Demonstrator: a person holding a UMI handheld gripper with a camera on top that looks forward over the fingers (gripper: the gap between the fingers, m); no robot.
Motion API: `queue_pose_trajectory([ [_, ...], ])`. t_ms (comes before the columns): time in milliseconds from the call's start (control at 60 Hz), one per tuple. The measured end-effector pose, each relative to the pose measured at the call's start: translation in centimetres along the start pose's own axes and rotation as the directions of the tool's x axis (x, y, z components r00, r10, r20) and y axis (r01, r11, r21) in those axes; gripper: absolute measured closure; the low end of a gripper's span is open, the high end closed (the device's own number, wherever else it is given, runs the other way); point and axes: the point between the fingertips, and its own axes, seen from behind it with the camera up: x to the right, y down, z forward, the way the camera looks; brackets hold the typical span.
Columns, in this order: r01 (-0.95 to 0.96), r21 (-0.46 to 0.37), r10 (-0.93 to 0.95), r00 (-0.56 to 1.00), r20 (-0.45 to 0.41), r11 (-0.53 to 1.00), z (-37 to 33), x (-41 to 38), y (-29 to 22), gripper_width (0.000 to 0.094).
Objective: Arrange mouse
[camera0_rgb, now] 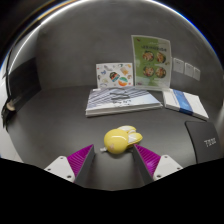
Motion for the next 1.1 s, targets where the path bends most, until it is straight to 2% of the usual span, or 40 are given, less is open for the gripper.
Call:
queue_pose_trajectory([
  [217, -0.047, -0.011, 0.045, 0.994, -0.095, 0.999, 4.2, 0.2, -2.8, 0.0111],
  [233, -0.050, -0.010, 0.049, 0.994, -0.098, 0.999, 4.3, 0.2, -2.9, 0.0079],
  [250, -0.056, -0.009, 0.055, 0.993, -0.108, 0.998, 4.4, 0.2, -3.0, 0.0143],
  [283, -0.059, -0.004, 0.058, 0.991, -0.121, 0.998, 4.5, 0.3, -3.1, 0.0172],
  [367, -0.052, 0.000, 0.052, 0.993, -0.106, 0.999, 4.8, -0.3, -3.2, 0.0415],
  [483, -0.065, -0.004, 0.064, 0.993, -0.100, 0.998, 4.7, -0.7, -3.2, 0.0513],
  [567, -0.041, -0.003, 0.041, 0.997, -0.071, 0.999, 4.0, -1.5, -3.4, 0.0527],
  [683, -0.020, 0.121, 0.021, 1.000, -0.007, 0.992, -1.3, -1.7, -8.5, 0.0525],
  [733, 0.005, 0.202, 0.001, 1.000, -0.028, 0.979, -4.6, 0.9, -11.8, 0.0526],
  [800, 0.060, 0.296, -0.027, 0.993, -0.115, 0.953, -9.5, 6.9, -15.4, 0.0526],
  [883, 0.096, 0.340, -0.014, 0.972, -0.236, 0.936, -13.7, 17.4, -16.5, 0.0530],
  [933, 0.096, 0.329, 0.000, 0.960, -0.280, 0.939, -16.1, 23.4, -15.5, 0.0532],
  [1000, 0.071, 0.282, 0.021, 0.950, -0.311, 0.957, -15.6, 30.5, -11.3, 0.0532],
  [1100, -0.028, 0.164, 0.067, 0.969, -0.238, 0.986, -12.2, 36.8, -4.1, 0.0530],
])
